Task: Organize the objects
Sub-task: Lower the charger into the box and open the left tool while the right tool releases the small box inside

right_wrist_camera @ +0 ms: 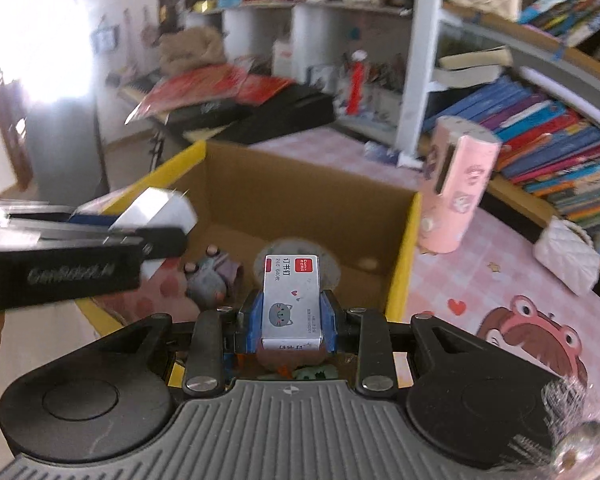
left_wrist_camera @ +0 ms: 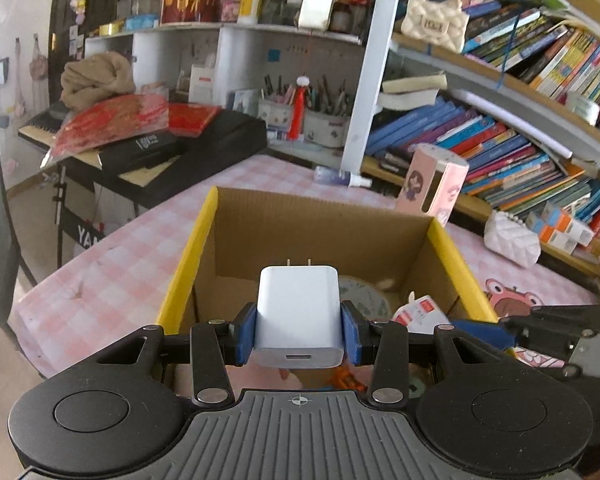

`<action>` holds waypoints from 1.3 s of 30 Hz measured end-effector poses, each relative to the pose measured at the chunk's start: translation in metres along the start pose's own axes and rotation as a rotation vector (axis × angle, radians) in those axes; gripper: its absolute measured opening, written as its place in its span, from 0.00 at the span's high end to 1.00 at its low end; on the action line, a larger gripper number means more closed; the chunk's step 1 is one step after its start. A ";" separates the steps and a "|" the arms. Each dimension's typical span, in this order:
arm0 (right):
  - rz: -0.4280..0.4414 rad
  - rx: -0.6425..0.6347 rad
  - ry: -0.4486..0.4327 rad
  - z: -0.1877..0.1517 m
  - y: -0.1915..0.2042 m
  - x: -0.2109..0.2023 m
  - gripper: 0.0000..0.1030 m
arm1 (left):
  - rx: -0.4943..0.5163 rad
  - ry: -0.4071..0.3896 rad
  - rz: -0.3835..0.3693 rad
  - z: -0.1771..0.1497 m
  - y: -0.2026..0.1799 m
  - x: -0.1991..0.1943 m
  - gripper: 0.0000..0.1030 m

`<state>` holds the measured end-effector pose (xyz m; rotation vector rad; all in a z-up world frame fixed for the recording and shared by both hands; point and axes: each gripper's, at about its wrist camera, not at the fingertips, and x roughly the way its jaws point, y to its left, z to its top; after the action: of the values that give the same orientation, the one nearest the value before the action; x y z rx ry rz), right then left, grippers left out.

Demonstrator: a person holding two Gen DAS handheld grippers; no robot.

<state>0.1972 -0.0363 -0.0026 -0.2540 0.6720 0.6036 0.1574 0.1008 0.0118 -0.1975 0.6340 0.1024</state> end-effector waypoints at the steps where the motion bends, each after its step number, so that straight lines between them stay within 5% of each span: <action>1: 0.011 -0.012 0.010 -0.001 0.001 0.005 0.73 | 0.003 0.009 0.002 0.000 -0.001 0.003 0.60; 25: 0.078 -0.120 0.068 -0.002 0.000 0.033 0.72 | 0.017 0.096 -0.002 -0.011 -0.010 0.027 0.59; 31: 0.069 -0.089 0.068 -0.003 0.001 0.027 0.70 | 0.032 0.042 -0.017 -0.013 -0.013 0.011 0.43; 39: 0.028 -0.048 0.026 -0.011 0.005 0.004 0.66 | 0.015 -0.023 -0.032 -0.017 -0.012 -0.021 0.41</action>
<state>0.1913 -0.0353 -0.0130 -0.2981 0.6875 0.6452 0.1331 0.0845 0.0129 -0.1918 0.6087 0.0691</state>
